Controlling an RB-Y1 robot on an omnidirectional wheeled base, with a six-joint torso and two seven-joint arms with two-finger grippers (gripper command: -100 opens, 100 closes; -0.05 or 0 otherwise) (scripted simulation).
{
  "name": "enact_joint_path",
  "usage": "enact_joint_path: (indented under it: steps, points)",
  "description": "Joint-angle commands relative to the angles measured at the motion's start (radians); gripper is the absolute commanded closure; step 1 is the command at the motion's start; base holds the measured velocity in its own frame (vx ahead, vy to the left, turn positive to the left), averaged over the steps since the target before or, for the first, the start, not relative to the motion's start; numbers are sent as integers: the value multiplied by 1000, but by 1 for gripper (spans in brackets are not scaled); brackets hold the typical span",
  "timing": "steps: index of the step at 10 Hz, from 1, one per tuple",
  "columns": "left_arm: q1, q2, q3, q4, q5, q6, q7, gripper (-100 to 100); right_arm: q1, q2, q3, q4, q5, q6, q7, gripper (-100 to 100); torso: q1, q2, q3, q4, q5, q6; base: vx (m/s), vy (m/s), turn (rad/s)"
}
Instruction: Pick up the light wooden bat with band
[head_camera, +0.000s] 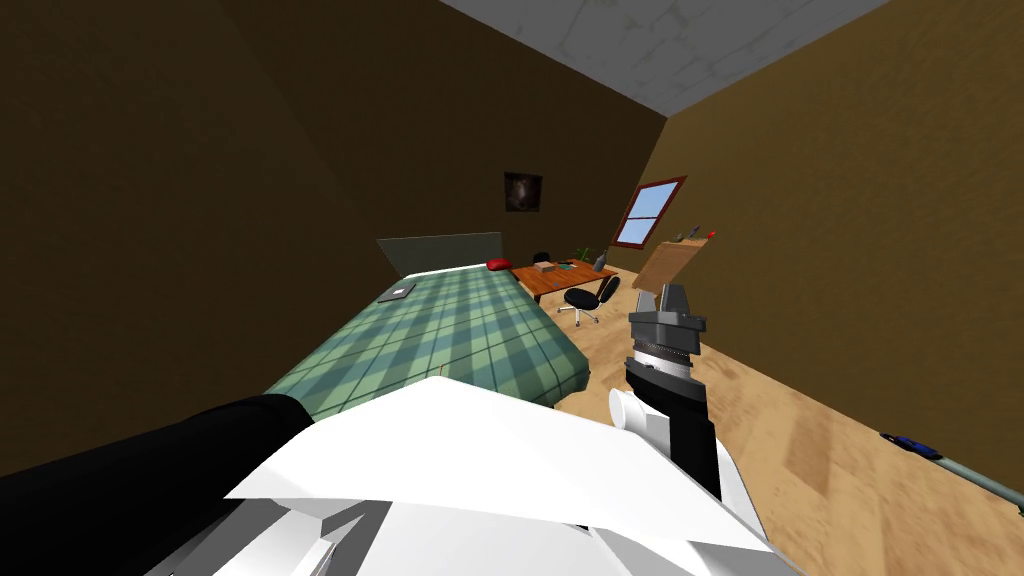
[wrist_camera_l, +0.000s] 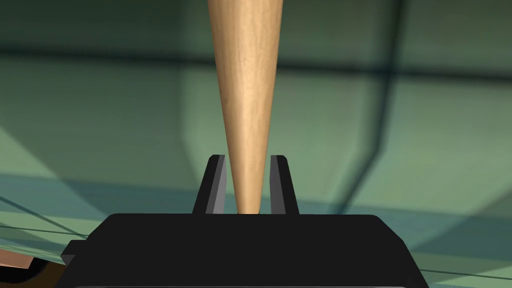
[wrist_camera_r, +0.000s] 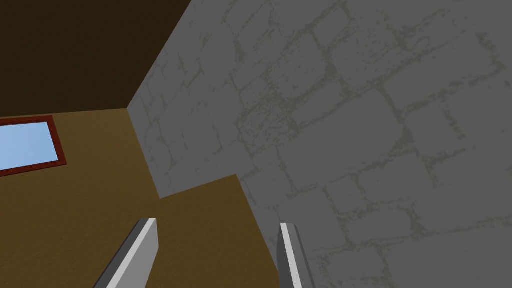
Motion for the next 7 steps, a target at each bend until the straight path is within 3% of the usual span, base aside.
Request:
enact_joint_path:
  steps: [1,7]
  points:
    - [29,9,0,-15,-3,24,0,100,0,0,0,0,0,0,0,0,0,0,0,0,0,0,40,7,29]
    - [159,56,-10,-158,-23,95,-6,100,0,0,0,0,0,0,0,0,-2,-7,-4,-2,-1,0,93,-8,25]
